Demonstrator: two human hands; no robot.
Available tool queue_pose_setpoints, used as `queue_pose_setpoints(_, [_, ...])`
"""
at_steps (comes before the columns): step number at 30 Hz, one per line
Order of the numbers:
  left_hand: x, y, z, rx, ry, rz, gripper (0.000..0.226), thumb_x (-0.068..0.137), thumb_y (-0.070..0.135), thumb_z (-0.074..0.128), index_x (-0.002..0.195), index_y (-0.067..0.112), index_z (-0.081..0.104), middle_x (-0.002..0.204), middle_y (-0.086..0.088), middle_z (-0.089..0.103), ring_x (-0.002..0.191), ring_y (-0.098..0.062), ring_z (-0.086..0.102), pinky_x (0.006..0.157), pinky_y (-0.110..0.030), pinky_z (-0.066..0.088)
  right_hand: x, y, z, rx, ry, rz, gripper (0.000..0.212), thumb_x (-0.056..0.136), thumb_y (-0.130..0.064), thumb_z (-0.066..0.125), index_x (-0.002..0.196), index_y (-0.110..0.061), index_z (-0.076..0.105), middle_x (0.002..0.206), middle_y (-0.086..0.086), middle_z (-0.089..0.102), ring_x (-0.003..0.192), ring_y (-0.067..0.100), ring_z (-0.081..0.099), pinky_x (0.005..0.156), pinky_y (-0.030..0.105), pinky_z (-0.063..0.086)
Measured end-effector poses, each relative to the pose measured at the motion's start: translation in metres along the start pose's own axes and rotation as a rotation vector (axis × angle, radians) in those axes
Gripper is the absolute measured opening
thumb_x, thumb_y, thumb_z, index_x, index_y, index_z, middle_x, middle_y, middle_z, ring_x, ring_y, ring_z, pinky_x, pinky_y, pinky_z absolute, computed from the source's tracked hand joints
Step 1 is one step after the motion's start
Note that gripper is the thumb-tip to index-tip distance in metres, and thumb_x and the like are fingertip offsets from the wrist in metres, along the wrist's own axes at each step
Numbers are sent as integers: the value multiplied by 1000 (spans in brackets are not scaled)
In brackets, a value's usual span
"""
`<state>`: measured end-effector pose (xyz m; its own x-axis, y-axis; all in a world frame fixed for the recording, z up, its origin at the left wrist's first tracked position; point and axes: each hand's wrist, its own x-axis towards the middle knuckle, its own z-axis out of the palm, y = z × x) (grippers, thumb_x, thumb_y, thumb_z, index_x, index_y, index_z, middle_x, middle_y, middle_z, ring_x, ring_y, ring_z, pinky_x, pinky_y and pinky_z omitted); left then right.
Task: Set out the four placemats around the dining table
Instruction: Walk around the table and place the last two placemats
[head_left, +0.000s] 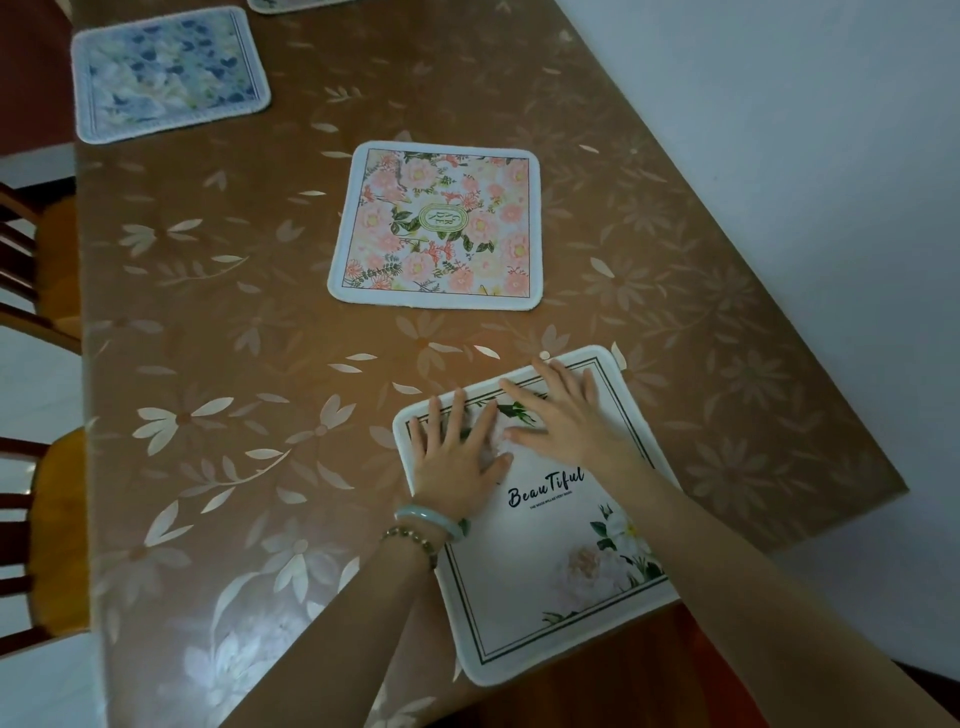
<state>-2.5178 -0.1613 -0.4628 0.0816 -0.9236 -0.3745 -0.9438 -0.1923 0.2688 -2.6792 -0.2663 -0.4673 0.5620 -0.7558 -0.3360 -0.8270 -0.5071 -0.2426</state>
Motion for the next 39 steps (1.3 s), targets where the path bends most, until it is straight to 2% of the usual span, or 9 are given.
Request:
queue_pose_setpoints(5, [-23, -27, 1, -62, 95, -42, 74, 93, 65, 26, 154, 31, 3, 162, -9, -5, 148, -31, -9, 116, -47, -10, -20, 42, -18, 47, 25, 167, 81, 86, -65, 48, 153, -34, 14, 161, 9, -5, 148, 31, -9, 118, 52, 0])
queue_pose_setpoints(11, [-33, -36, 8, -13, 87, -49, 77, 93, 64, 25, 154, 27, -6, 161, -9, -13, 147, -26, -17, 117, -46, -12, -42, 65, -5, 27, -1, 238, 75, 90, -68, 37, 152, -39, 9, 163, -1, -5, 149, 23, -3, 119, 49, -1])
queue_pose_setpoints(16, [-48, -19, 5, 109, 78, -70, 76, 96, 60, 24, 154, 19, -4, 161, -18, -4, 148, -34, -6, 115, -48, -12, -60, 47, -2, 84, 2, 297, 72, 93, -64, 34, 153, -37, 6, 163, 3, -6, 149, 26, -9, 118, 51, -7])
queue_pose_setpoints(20, [-95, 12, 27, 118, 1, -69, 80, 95, 60, 26, 154, 12, 0, 158, -28, 2, 146, -44, 1, 114, -50, -12, -128, 28, 30, 6, 62, 310, 77, 93, -64, 32, 155, -28, 4, 162, 13, -3, 149, 32, -5, 118, 51, -1])
queue_pose_setpoints(24, [-134, 37, 40, 76, 17, -11, 71, 91, 52, 32, 141, 2, 45, 145, -32, 37, 133, -50, 36, 109, -59, 31, -178, 18, 55, 70, 62, 374, 80, 91, -63, 40, 154, -28, 5, 162, 11, -6, 150, 30, -8, 118, 46, -4])
queue_pose_setpoints(27, [-154, 50, 51, 69, -37, 74, 65, 90, 50, 31, 139, 13, 50, 145, -23, 43, 132, -46, 41, 102, -64, 37, -199, 14, 68, 85, 66, 345, 82, 87, -68, 42, 153, -32, 11, 162, 11, -3, 150, 31, -5, 118, 48, -2])
queue_pose_setpoints(31, [-162, 62, 59, 104, -92, 95, 58, 90, 52, 30, 142, 30, 45, 148, -16, 43, 134, -44, 40, 100, -69, 34, -207, 7, 72, 0, 94, 358, 85, 77, -82, 27, 150, -39, 18, 161, 15, 8, 149, 35, 6, 115, 57, 9])
queue_pose_setpoints(37, [-161, 59, 58, 119, -96, 106, 60, 90, 56, 24, 141, 33, 46, 147, -12, 45, 133, -41, 42, 101, -66, 36, -204, 5, 59, -21, 18, 387, 85, 80, -78, 42, 151, -43, 13, 163, 11, 2, 150, 31, 2, 116, 55, 6])
queue_pose_setpoints(39, [-158, 48, 52, 126, -106, 131, 63, 93, 60, 18, 150, 35, 25, 158, -12, 25, 143, -40, 23, 111, -64, 21, -199, 1, 44, 119, -12, 415, 80, 82, -71, 49, 150, -44, 17, 163, 9, 3, 150, 29, 3, 118, 53, 9])
